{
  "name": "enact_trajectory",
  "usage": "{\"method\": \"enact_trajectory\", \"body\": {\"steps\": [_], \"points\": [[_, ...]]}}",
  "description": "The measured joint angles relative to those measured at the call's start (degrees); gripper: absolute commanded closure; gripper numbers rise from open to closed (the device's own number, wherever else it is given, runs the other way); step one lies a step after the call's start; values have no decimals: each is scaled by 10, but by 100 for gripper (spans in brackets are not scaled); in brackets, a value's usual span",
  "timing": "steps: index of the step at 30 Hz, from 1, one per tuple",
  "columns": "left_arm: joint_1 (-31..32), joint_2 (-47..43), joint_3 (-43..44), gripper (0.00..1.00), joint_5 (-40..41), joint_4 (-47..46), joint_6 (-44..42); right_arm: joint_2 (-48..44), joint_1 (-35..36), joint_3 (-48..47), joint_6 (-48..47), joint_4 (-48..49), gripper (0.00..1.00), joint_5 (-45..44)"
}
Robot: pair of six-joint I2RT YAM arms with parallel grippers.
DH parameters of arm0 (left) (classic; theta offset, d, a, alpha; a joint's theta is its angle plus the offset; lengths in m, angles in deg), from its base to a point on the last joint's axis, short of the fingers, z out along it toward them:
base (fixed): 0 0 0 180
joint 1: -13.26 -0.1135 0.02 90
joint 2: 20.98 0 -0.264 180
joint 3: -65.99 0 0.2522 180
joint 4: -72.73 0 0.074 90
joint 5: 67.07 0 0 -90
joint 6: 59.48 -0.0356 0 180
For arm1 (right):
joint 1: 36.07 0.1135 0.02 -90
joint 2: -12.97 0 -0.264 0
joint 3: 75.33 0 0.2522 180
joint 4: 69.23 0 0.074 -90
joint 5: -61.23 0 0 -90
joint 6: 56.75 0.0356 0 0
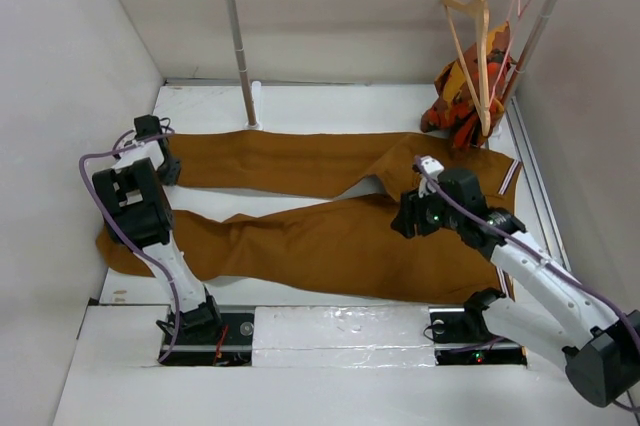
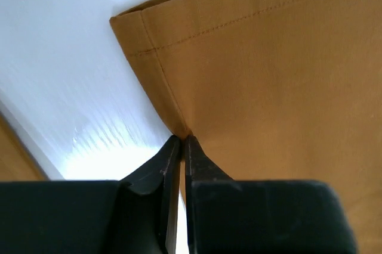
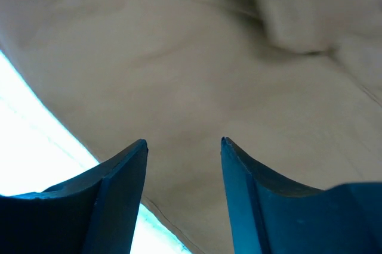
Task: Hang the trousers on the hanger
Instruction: Flatten out the trousers at the center of the board.
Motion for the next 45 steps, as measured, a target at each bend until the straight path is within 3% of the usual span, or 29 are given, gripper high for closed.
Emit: {"method": "enact_trajectory", "body": {"steps": [3, 4, 8, 9, 11, 13, 17, 20, 24, 26, 27, 28, 30, 31, 41, 44, 45], "points": [[-4, 5, 6, 100, 24, -3, -11, -10, -62, -3, 14, -11, 74, -23], [-4, 5, 6, 100, 36, -3, -16, -12, -95, -3, 17, -12, 100, -26], [-7, 2, 0, 100, 71, -5, -30, -8, -255, -3, 40, -6, 100, -33], [-8, 0, -3, 100, 74, -6, -32, -7, -289, -2, 44, -4, 80, -39], [-9, -5, -7, 100, 76, -5, -33, -7, -342, -2, 52, -4, 51, -52], [-9, -10, -8, 100, 76, -6, -33, -6, -392, -2, 53, -1, 31, -67], [-10, -21, -9, 100, 65, -8, -29, 43, -518, -2, 43, 27, 20, -69], [-11, -25, -9, 100, 50, -13, -21, 141, -588, -15, 36, 53, 16, -62], [-11, -25, -9, 100, 37, -17, -16, 301, -608, -61, 12, 66, 15, -34], [-11, -25, -9, 100, 32, -17, -14, 349, -608, -79, -1, 75, 19, -20], [-11, -25, -9, 100, 29, -17, -13, 354, -608, -87, -8, 88, 47, -9], [-11, -25, -9, 100, 28, -17, -12, 361, -608, -92, -9, 88, 47, -8], [-11, -25, -9, 100, 25, -17, -11, 374, -609, -94, -14, 92, 92, 2], [-11, -25, -9, 100, 25, -16, -10, 382, -611, -94, -12, 93, 100, 6], [-11, -25, -8, 100, 29, -16, -11, 406, -658, -195, -6, 28, 100, -45], [-11, -25, -5, 100, 30, -11, -11, 427, -654, -227, -8, 22, 81, -59], [-11, -25, -4, 100, 30, -11, -11, 436, -651, -235, -10, 21, 67, -64]]}}
